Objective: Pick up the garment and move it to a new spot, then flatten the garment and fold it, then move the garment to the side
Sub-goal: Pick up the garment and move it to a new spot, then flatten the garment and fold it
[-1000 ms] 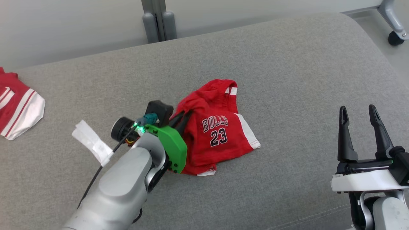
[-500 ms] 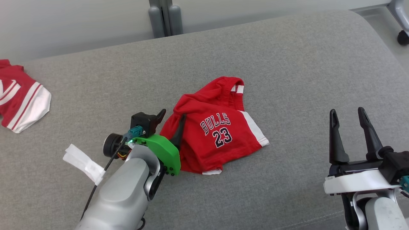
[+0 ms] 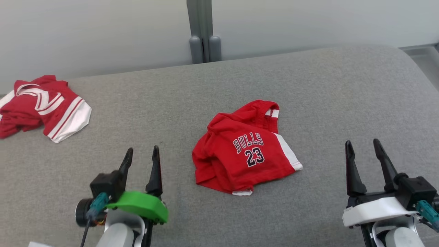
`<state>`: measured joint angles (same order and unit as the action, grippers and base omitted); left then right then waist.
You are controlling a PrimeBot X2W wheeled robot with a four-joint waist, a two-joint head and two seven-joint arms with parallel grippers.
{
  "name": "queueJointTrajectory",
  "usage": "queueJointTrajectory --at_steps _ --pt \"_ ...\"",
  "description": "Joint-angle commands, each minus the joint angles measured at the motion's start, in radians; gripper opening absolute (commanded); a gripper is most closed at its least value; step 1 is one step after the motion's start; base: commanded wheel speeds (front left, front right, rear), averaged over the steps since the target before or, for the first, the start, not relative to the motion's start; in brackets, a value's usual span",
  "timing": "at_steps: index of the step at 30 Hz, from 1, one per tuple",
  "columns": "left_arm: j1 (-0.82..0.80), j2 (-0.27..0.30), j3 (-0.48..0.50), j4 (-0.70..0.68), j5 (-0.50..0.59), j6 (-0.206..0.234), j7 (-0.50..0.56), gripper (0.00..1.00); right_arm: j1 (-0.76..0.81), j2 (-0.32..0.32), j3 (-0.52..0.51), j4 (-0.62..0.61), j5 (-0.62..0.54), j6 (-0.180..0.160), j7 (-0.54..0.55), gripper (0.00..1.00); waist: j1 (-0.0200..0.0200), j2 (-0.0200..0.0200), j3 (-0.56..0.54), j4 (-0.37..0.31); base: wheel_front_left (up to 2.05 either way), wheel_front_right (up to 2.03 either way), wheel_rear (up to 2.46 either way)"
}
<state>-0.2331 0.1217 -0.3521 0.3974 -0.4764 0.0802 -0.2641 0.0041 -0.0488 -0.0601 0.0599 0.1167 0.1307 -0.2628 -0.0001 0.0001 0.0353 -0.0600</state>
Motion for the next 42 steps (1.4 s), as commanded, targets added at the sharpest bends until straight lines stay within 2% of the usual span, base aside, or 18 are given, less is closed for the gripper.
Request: queueJointTrajectory --at_steps 1,6,12,26,34,38,42 --pt "0.054 -0.004 0.025 -0.03 0.023 0.002 0.0 1.0 0.017 -0.003 -0.001 0.012 0.007 0.0 -0.003 1.0 0.0001 -0.0001 -0.034 0.038 0.0 0.0 0.0" --pt "0.179 -0.027 0.098 -0.109 0.078 -0.016 0.0 1.0 0.04 -0.002 0.013 0.063 0.034 0.0 -0.003 1.0 0.0001 -0.0001 -0.045 0.066 0.0 0.0 0.0" --pt "0.225 -0.054 0.148 -0.117 0.114 -0.033 0.0 1.0 0.037 -0.002 0.031 0.102 0.036 0.0 -0.003 1.0 0.0001 -0.0001 -0.05 0.08 0.0 0.0 0.0" --pt "0.218 -0.071 0.177 -0.097 0.157 -0.061 -0.001 1.0 0.017 -0.002 0.036 0.125 0.025 0.0 -0.003 1.0 0.0001 -0.0001 -0.048 0.089 0.0 0.0 0.0" --pt "0.208 -0.071 0.16 -0.092 0.142 -0.055 -0.001 1.0 0.013 -0.002 0.017 0.155 0.011 0.0 -0.003 1.0 0.0001 -0.0001 -0.034 0.108 0.0 0.0 0.0" --pt "0.193 -0.07 0.147 -0.092 0.148 -0.051 -0.001 1.0 -0.009 -0.002 0.008 0.227 -0.016 0.0 -0.003 1.0 0.0001 -0.0001 -0.011 0.135 0.0 0.0 0.0" --pt "0.174 -0.07 0.141 -0.089 0.157 -0.05 -0.001 1.0 -0.071 -0.003 -0.006 0.37 -0.042 0.0 -0.003 1.0 0.0001 -0.0001 0.02 0.174 0.0 0.0 0.0"
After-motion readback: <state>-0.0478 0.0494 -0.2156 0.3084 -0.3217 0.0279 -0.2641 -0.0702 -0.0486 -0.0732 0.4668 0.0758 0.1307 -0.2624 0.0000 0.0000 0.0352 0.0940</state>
